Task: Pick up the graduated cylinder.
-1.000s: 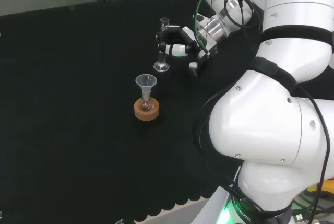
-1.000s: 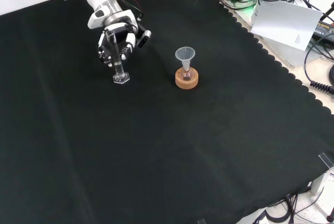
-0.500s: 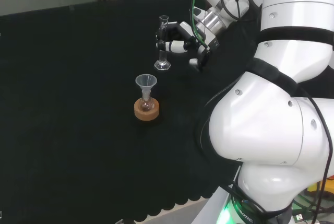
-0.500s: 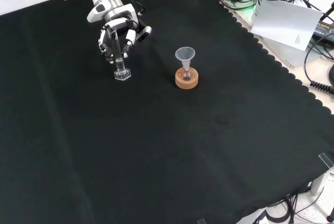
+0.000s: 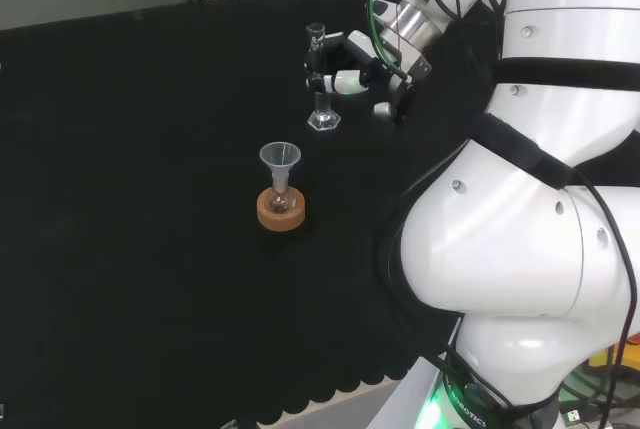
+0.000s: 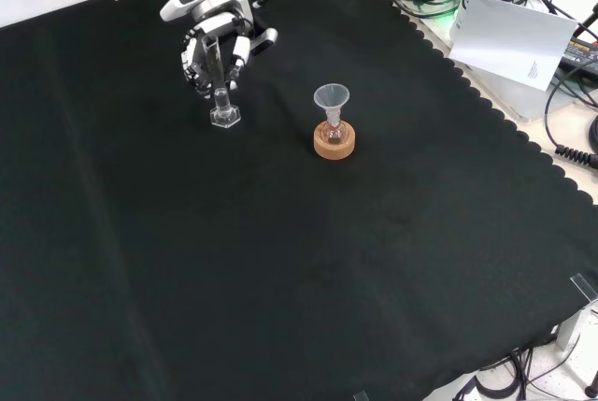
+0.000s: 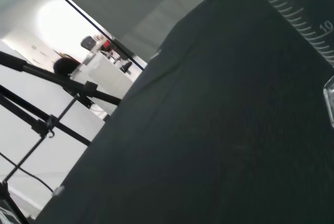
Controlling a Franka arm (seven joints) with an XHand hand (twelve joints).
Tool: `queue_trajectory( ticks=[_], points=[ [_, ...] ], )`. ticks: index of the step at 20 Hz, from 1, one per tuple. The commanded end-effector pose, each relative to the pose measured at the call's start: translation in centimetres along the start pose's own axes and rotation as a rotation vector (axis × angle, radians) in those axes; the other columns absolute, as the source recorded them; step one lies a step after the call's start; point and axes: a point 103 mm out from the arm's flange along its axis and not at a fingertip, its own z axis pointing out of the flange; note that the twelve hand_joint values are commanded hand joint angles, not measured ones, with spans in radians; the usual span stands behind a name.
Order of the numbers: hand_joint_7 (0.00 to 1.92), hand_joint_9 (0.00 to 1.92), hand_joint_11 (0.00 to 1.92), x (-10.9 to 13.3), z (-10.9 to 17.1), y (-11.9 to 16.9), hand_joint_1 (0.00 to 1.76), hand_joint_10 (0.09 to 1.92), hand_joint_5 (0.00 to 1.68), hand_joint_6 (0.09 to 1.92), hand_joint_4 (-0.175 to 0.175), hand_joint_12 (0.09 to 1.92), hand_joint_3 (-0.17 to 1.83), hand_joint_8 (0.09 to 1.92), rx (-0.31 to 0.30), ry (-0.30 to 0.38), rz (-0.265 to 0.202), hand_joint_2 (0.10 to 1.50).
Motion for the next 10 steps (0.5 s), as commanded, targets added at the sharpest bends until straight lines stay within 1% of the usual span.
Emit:
queue_trajectory(
  ticks=[1, 4, 8, 10],
  points=[
    [1.15, 1.31, 1.14, 2.7, -1.4, -4.2, 1.15, 0.16, 0.96, 1.05, -0.175, 0.83, 0.03, 0.44, 0.070, -0.112, 0.054, 1.12],
    [1.15, 1.31, 1.14, 3.9, -1.6, -6.0, 1.15, 0.15, 0.97, 1.05, -0.175, 0.83, 0.03, 0.44, 0.090, -0.144, 0.071, 1.12],
    [1.15, 1.32, 1.14, 4.9, -1.7, -8.4, 1.15, 0.15, 0.97, 1.04, -0.175, 0.83, 0.03, 0.44, 0.102, -0.163, 0.097, 1.11],
    [1.16, 1.32, 1.14, 5.5, -1.6, -9.8, 1.15, 0.15, 0.97, 1.04, -0.175, 0.83, 0.03, 0.43, 0.117, -0.192, 0.109, 1.11]
  ],
)
